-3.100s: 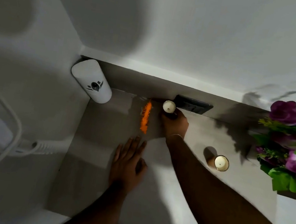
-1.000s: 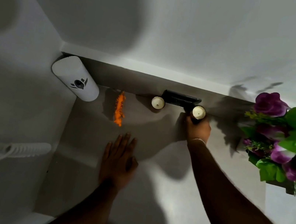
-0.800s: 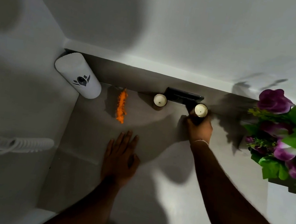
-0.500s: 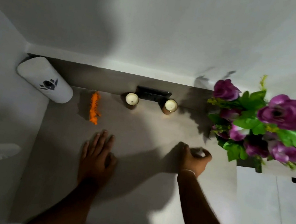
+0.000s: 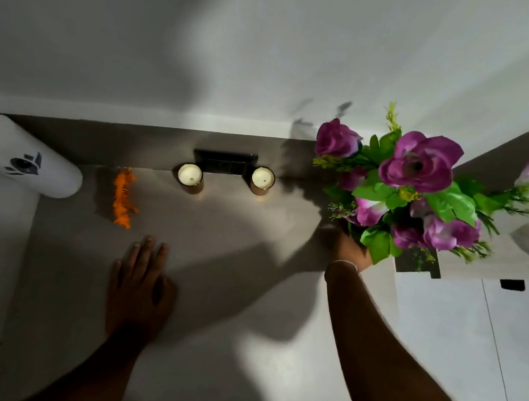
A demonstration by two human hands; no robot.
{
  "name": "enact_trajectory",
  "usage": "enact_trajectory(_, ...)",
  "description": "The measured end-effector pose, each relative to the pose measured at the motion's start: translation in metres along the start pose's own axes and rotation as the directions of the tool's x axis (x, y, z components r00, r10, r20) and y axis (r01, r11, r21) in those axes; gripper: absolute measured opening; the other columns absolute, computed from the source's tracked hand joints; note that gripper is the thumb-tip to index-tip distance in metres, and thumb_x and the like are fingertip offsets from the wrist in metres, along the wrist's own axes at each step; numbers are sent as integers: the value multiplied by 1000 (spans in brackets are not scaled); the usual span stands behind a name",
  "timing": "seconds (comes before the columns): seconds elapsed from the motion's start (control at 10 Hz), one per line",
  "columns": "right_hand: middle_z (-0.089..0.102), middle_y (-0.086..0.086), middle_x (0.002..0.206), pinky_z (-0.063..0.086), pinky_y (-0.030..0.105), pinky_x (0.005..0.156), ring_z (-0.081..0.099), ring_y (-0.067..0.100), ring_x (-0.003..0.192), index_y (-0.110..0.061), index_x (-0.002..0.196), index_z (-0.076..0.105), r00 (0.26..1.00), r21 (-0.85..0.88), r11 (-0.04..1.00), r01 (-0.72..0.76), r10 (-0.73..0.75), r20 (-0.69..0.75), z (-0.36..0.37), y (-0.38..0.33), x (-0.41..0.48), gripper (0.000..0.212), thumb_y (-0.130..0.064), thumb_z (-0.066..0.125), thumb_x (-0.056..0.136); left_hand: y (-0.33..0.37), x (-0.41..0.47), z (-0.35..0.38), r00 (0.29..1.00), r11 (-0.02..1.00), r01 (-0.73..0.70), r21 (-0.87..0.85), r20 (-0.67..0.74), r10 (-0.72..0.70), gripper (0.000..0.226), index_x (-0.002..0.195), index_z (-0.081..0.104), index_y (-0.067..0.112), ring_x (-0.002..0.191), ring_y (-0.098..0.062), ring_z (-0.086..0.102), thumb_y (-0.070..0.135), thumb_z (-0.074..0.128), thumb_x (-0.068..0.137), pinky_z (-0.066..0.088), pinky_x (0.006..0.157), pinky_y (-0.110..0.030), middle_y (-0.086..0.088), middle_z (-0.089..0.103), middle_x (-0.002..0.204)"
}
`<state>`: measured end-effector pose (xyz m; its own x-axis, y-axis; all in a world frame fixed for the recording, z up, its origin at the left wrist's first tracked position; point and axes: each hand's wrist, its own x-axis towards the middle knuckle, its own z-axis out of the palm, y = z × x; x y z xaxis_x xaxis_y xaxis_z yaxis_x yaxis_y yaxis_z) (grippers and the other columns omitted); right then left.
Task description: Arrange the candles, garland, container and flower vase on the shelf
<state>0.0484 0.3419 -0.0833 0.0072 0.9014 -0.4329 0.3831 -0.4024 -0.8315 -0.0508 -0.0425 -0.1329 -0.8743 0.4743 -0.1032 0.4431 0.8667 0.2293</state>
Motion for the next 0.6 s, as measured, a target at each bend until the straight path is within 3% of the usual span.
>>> enact_trajectory(0.1, 67, 0, 134, 33, 12, 105, 58, 27, 135, -1, 127, 68, 999, -92, 995, -37, 36, -6, 2, -3, 5, 39, -6, 76, 89, -8, -2, 3, 1000, 1000, -3, -4, -11, 3, 70, 164, 39, 31, 165, -24, 23, 38, 41, 94, 23, 128, -53, 1, 27, 178)
enact_trajectory(0.2, 76, 15, 119, 29, 2, 74, 65, 25, 119, 1, 109, 73, 998, -151, 986, -68, 67, -12, 2, 1, 9, 25, -9, 76, 87, -16, -5, 8, 1000, 1000, -6, 1, -12, 6, 71, 165, 35, 34, 166, -22, 19, 41, 41, 94, 21, 129, -51, 4, 23, 179)
enact_trajectory(0.3, 77, 12, 118, 44, 9, 79, 67, 18, 106, -10, 97, 73, 999, -124, 992, -18, 14, -32, 5, 7, 5, 21, -11, 84, 80, -23, -10, 18, 1000, 1000, 4, 2, 5, -4, 72, 166, 32, 36, 167, -20, 14, 42, 42, 95, 21, 129, -50, 6, 20, 179)
enact_trajectory(0.4, 75, 9, 126, 49, 29, 109, 69, 23, 120, -5, 119, 75, 999, -118, 993, 1, -7, -53, 2, 7, 3, 48, -19, 91, 75, -20, -12, 11, 1000, 1000, -2, -6, -2, 2, 72, 166, 33, 35, 167, -20, 15, 40, 44, 95, 21, 129, -51, 4, 22, 179)
enact_trajectory(0.5, 68, 21, 131, 44, 44, 113, 61, 38, 126, 0, 127, 68, 993, -342, 939, 35, -72, -97, 1, 18, -9, 63, -35, 89, 78, -15, -12, 0, 1000, 1000, -3, -8, 1, 3, 71, 165, 36, 32, 166, -22, 20, 38, 44, 95, 23, 128, -52, 2, 26, 178)
enact_trajectory(0.6, 43, 24, 153, 43, 51, 106, 43, 46, 137, -1, 146, 45, 993, -573, 814, 98, -121, -3, 10, 32, -65, 80, -42, 78, 85, -7, -14, -3, 1000, 1000, -15, -5, -1, 15, 69, 164, 39, 30, 165, -24, 24, 36, 47, 96, 25, 129, -54, 0, 28, 177)
